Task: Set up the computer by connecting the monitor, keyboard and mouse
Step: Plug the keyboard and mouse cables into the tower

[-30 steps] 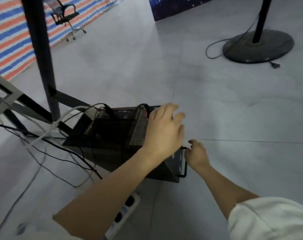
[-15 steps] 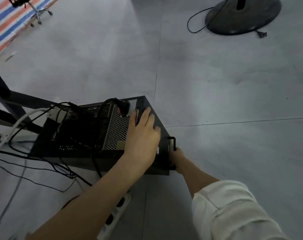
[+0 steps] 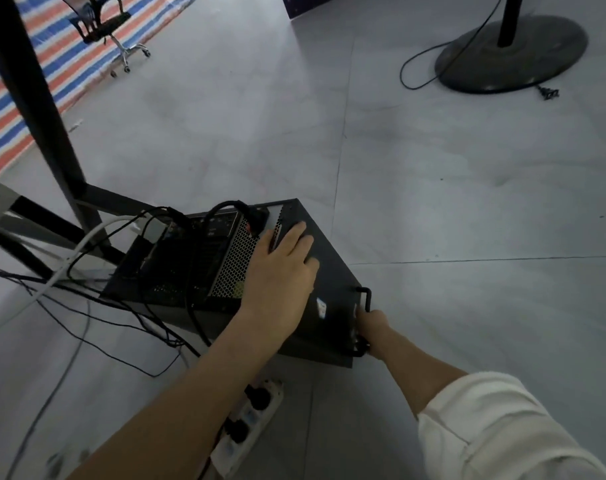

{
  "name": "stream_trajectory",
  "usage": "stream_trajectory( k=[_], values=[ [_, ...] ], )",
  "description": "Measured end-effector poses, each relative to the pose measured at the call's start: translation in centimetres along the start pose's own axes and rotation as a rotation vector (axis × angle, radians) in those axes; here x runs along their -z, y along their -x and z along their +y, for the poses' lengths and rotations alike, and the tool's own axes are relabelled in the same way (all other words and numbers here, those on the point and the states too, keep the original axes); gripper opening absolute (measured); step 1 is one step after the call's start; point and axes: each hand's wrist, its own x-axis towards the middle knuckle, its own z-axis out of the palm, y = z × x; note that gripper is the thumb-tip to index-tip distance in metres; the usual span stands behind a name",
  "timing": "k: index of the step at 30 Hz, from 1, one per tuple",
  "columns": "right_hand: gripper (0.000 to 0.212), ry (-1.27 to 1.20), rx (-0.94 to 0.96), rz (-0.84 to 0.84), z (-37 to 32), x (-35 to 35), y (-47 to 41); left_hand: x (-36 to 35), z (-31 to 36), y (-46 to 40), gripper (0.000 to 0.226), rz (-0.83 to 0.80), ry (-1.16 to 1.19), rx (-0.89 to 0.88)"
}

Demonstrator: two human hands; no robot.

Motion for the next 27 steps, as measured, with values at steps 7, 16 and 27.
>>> stream_trajectory(
  k=[7, 16, 27],
  values=[
    [0.036, 0.196, 0.276, 0.128, -3.0, 0.2, 4.4, 1.0, -1.5, 3.0, 0.062, -0.023, -0.12, 0.301],
    [0.036, 0.18, 0.551, 0.204, -7.3, -1.0, 10.5, -0.6, -5.8, 5.5, 0.03, 0.437, 0.07, 0.529],
    [0.012, -0.162, 0.464, -0.218, -11.2, -6.2, 15.4, -3.4, -10.6, 7.4, 0.077, 0.625, 0.693, 1.082]
  ],
)
